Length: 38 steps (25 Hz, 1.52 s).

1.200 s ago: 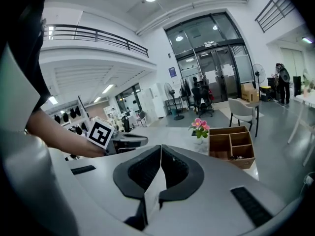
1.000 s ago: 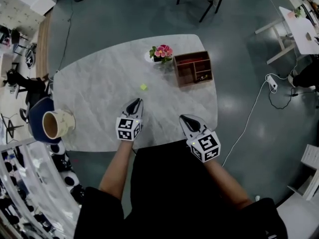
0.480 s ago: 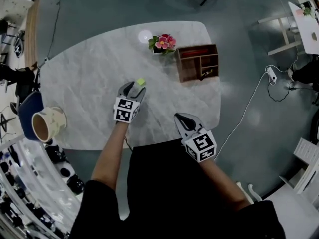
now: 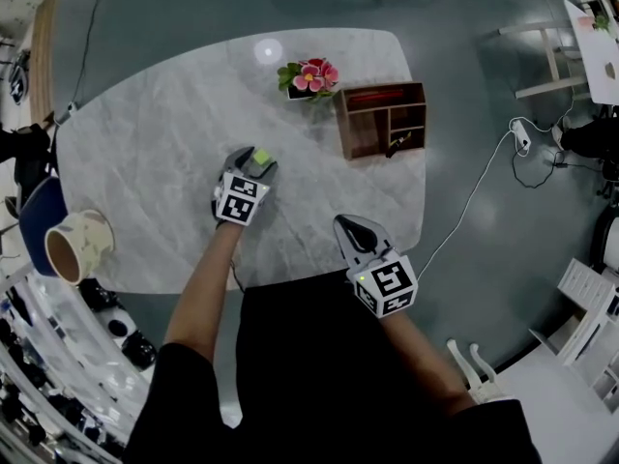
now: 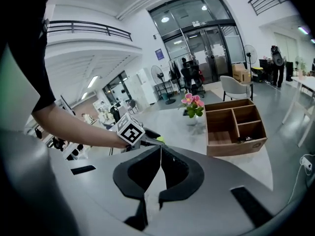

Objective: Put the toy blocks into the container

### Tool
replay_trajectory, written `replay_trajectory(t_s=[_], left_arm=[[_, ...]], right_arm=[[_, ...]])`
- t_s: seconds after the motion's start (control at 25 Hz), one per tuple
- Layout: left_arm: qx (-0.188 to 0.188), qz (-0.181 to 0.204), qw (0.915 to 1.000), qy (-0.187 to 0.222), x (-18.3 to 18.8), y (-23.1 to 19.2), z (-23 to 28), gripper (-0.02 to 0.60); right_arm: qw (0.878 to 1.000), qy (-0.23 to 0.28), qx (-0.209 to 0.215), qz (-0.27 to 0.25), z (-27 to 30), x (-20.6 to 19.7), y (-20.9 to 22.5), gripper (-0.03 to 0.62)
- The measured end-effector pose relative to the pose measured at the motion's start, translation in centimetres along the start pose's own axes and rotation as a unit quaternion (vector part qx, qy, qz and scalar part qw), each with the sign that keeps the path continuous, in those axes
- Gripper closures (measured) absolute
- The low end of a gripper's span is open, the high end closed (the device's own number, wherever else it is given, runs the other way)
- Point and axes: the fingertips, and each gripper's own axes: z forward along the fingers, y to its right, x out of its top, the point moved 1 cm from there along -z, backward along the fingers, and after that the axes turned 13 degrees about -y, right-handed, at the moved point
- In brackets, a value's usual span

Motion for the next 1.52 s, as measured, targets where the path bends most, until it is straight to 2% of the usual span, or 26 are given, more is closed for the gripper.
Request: replay_trajectory(t_s=[0.32,0.4,0.44,0.76,0.96,1.08,1.28,1.52], left_arm=[[0.01,0.048,0.9984,-0.027,0.4,0.0,1.4,0.353],[0.016,0.055,0.9978,-0.033,0.3,-0.1,1.6,0.409],[0.017,0.052,0.9979,-0.034,0.3,-0.1,1.7,0.429],[0.025,0.023,0.999,-0.028,0.2,-0.1,0.8,0.437],[0.022,-0.044,0.9986,0.021,1.4,0.8,-3.4,0.439],[0.033,-0.045,0.9978,0.036,1.4,2.4,-5.8,0.439],[0.044,-0.058,0.9961,0.051,-0.4,5.2,-9.5,0.439],[0.044,-0.085,0.9925,0.077,-4.4,9.6,-14.7,0.44]], right_arm=[[1.0,0.005,0.002,0.012,-0.1,-0.4,0.4,0.592],[1.0,0.018,0.004,0.014,-0.4,-0.1,0.5,0.592],[1.0,0.024,0.006,0.016,-0.6,0.0,0.6,0.592],[0.999,0.037,-0.003,0.018,-2.5,-0.1,2.0,0.592],[0.999,0.051,0.002,-0.003,-4.4,-0.6,1.5,0.592],[0.998,0.065,0.003,-0.018,-6.0,-0.9,1.3,0.592],[0.997,0.076,0.006,-0.032,-7.9,-2.0,1.1,0.592],[0.997,0.059,0.028,-0.043,-8.3,-4.8,-0.4,0.592]])
